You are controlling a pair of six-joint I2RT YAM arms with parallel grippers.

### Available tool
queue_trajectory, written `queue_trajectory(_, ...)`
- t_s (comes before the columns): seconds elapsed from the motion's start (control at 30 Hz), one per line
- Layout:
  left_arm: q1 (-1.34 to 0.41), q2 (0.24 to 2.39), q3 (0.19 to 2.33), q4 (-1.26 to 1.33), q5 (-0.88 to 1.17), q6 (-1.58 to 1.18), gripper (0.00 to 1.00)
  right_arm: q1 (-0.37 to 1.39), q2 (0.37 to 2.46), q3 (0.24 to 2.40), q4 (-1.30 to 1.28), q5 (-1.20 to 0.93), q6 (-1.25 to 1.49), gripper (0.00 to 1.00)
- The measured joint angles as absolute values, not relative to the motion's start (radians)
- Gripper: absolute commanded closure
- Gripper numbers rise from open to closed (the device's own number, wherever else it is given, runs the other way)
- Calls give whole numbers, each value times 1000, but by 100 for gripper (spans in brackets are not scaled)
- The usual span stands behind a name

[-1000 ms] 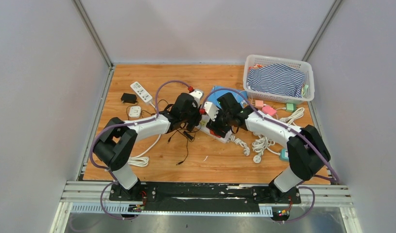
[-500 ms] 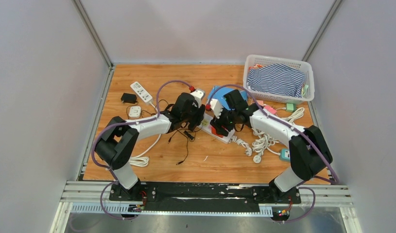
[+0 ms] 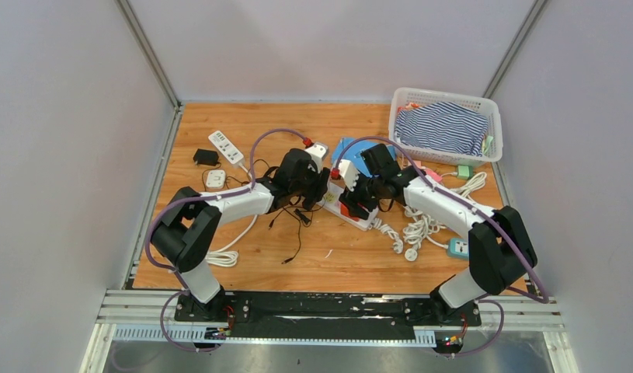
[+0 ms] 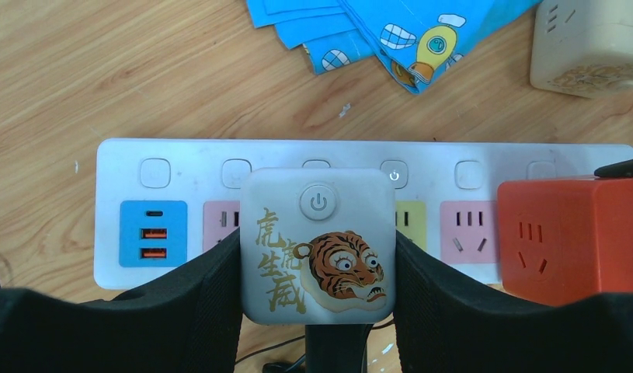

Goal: Pull the plug off the socket
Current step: Remove the plug from the socket.

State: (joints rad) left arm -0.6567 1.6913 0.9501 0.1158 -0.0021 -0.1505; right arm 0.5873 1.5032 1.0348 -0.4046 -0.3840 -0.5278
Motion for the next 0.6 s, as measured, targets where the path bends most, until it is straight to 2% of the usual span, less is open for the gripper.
queue_trajectory(0.43,-657,1692,950,120,9,-156,100,574,1498,1033,-406,-400,-498,100)
queue_trajectory(0.6,-657,1695,949,121,10,-153,100,483,1505,1034,-406,-524,-467,100)
